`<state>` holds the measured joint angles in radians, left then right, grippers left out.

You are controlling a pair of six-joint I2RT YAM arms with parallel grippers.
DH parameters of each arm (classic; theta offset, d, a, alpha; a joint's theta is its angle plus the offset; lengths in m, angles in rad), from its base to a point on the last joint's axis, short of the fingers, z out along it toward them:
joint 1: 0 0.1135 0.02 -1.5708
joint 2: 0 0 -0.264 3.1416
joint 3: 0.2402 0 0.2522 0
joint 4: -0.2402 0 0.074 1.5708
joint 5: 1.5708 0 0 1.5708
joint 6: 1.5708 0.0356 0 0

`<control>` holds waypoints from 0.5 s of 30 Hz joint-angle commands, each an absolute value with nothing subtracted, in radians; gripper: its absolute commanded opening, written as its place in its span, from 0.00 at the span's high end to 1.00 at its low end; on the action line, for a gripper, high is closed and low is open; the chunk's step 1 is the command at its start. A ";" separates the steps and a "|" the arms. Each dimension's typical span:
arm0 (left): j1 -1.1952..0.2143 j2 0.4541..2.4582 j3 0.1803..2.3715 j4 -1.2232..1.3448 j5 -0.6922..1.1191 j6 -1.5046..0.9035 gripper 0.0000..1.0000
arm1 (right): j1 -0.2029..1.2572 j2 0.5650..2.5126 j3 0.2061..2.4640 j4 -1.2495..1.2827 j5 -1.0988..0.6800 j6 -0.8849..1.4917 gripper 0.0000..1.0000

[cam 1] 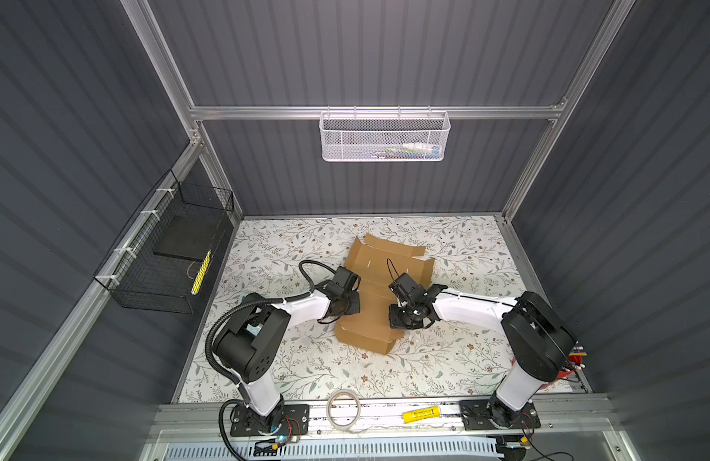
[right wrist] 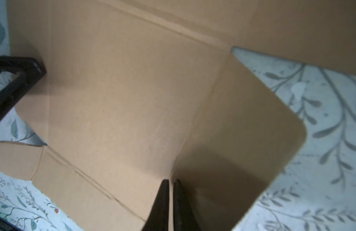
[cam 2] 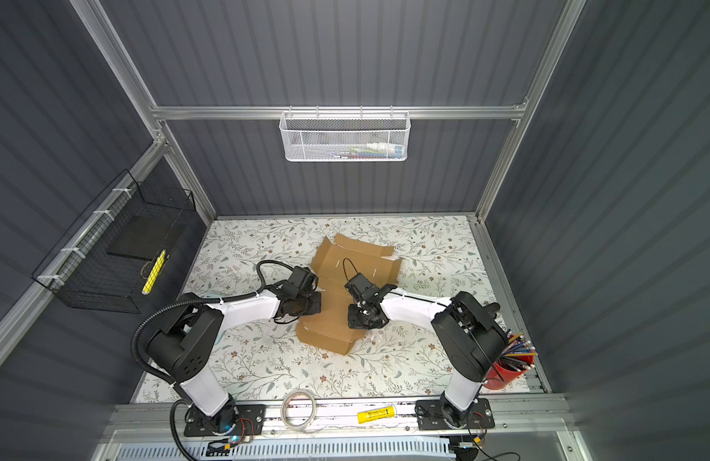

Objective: Assemble paper box
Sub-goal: Rotate the paper box at the center of the table.

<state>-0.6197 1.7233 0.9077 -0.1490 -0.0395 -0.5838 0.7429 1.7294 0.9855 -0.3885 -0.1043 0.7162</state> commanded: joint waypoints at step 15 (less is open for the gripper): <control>-0.650 1.654 0.723 -0.045 0.063 -0.776 1.00 | 0.619 1.839 1.064 -0.420 -0.120 0.576 0.89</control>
<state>-0.6334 1.6585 0.7666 0.0212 0.0254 -0.7265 0.6292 1.8053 1.0500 -0.3687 -0.1360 0.6178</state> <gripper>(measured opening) 0.046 0.109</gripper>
